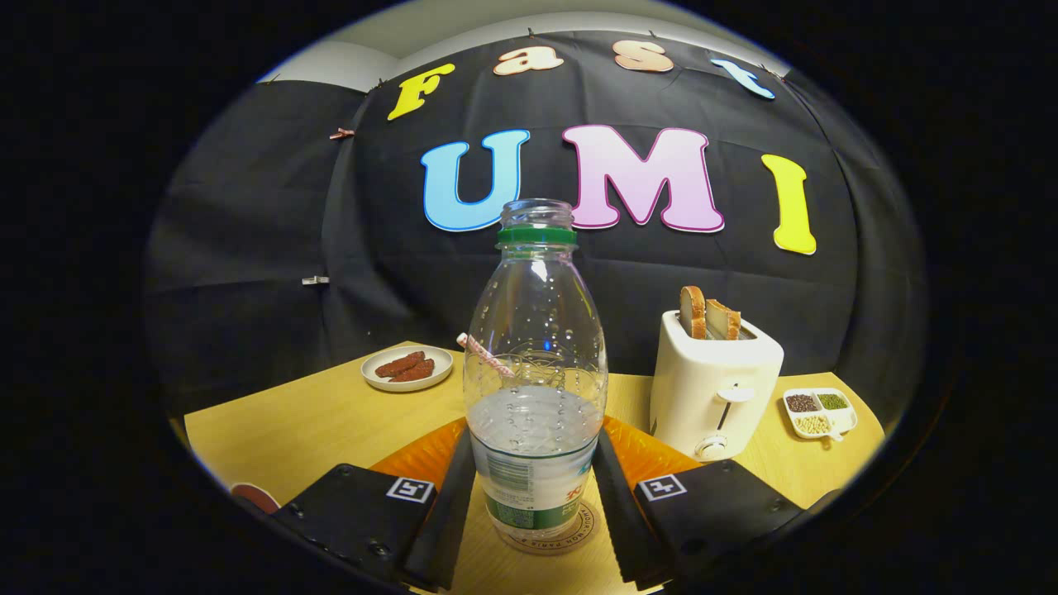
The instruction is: Take the bottle from table, then pour the juice into the cup, finally place the bottle on the coaster
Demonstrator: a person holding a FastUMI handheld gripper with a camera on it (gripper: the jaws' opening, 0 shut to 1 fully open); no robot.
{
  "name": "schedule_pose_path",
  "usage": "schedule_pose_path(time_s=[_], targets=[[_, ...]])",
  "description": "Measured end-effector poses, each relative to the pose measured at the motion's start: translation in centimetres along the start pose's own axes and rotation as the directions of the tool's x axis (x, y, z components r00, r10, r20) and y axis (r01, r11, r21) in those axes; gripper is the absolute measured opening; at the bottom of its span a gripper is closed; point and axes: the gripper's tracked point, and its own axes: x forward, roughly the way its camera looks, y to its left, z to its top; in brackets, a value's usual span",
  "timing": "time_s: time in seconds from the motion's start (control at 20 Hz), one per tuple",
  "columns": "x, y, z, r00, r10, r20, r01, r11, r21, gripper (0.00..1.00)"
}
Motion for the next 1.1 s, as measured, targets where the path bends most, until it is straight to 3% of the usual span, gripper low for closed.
schedule_pose_path(time_s=[0.6,1.1], targets=[[1.9,-1.2,-3.6,0.999,-0.022,-0.038,0.022,1.000,-0.013,0.76],[2.1,-1.6,-3.9,0.999,-0.018,-0.033,0.018,1.000,-0.010,0.79]])
